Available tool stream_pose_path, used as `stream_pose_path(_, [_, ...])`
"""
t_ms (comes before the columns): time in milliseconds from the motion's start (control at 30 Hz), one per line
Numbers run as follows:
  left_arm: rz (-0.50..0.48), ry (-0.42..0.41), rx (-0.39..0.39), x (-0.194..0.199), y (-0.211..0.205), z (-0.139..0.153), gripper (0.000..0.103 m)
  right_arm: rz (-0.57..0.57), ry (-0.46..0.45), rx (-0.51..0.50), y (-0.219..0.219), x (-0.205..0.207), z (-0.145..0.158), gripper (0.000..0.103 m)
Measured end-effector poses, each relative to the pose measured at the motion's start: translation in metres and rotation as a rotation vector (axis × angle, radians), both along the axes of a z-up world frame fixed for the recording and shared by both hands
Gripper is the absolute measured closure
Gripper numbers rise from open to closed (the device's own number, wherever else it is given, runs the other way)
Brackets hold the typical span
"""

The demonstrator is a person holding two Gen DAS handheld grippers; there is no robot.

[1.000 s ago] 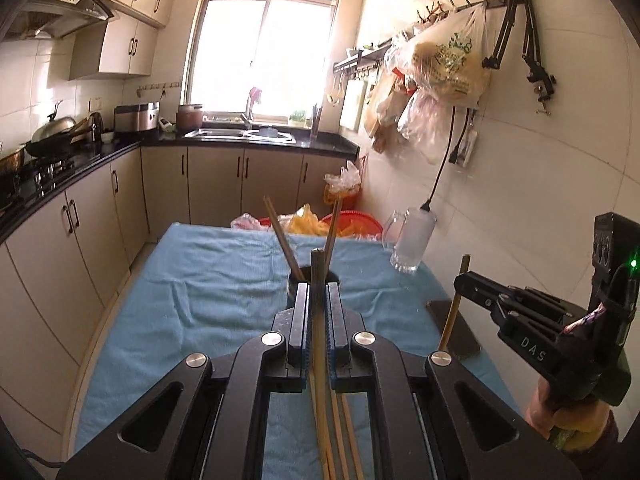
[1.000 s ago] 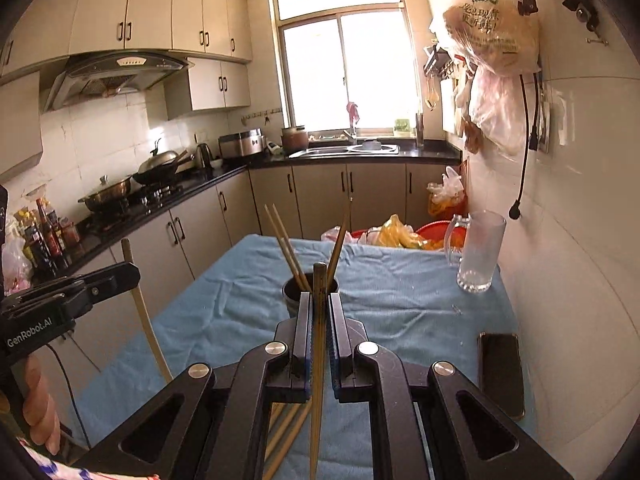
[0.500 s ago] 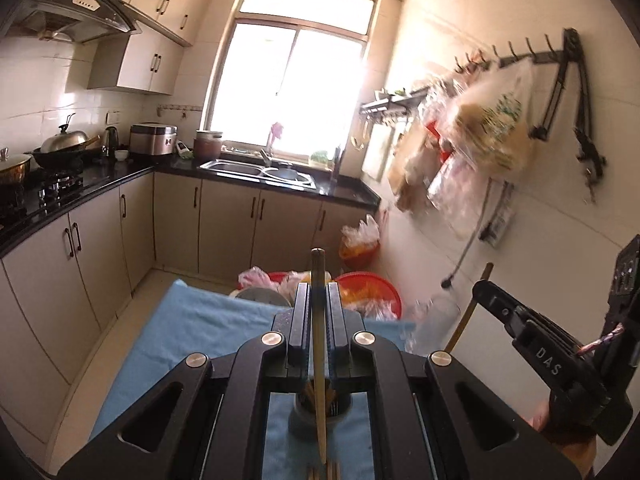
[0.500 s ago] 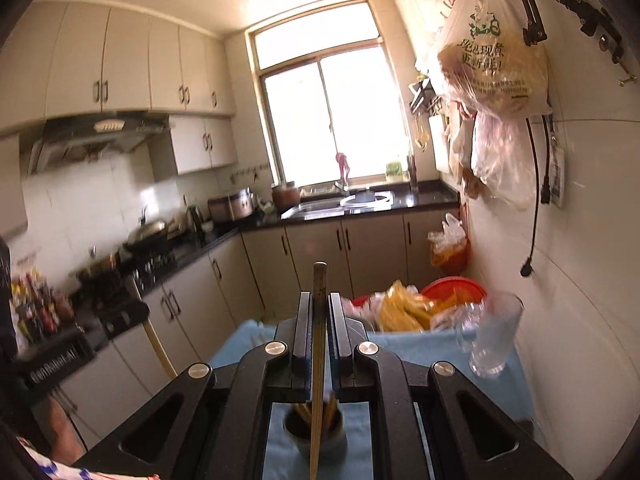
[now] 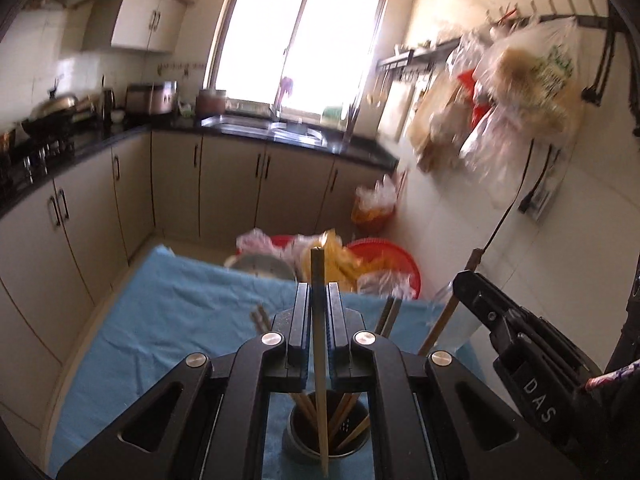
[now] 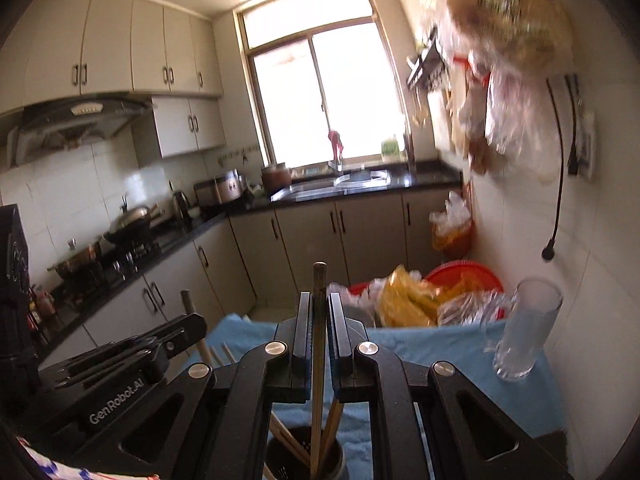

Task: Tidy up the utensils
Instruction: 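Lift both chopsticks and carry them above the black holder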

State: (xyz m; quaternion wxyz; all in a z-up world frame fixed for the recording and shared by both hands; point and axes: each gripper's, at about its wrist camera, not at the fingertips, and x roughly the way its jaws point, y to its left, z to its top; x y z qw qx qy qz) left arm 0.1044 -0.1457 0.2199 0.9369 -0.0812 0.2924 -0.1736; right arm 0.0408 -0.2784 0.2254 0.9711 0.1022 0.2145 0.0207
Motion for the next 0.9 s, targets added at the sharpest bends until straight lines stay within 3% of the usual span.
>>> stream_pose_path(233, [-0.001,0.058,-0.017,0.016,0.014,-0.018,0.097,-0.003,0.058,0.026,-0.011,0.017,-0.026,0.096])
stream_pose_path(567, [-0.018,-0.089,-0.084,-0.019,0.033,0.043,0.097,-0.011,0.038,0.027,-0.021,0.012,-0.017,0.096])
stream_pose_path(667, [-0.021,-0.123,-0.063,-0.023,0.026,0.052,0.097,-0.003,0.035,0.028,-0.018,0.011,-0.016,0.096])
stream_pose_path(900, [-0.023,-0.072,0.023,-0.003,0.0,0.02,0.097,0.054,0.07,0.023,-0.004,0.021,-0.027,0.096])
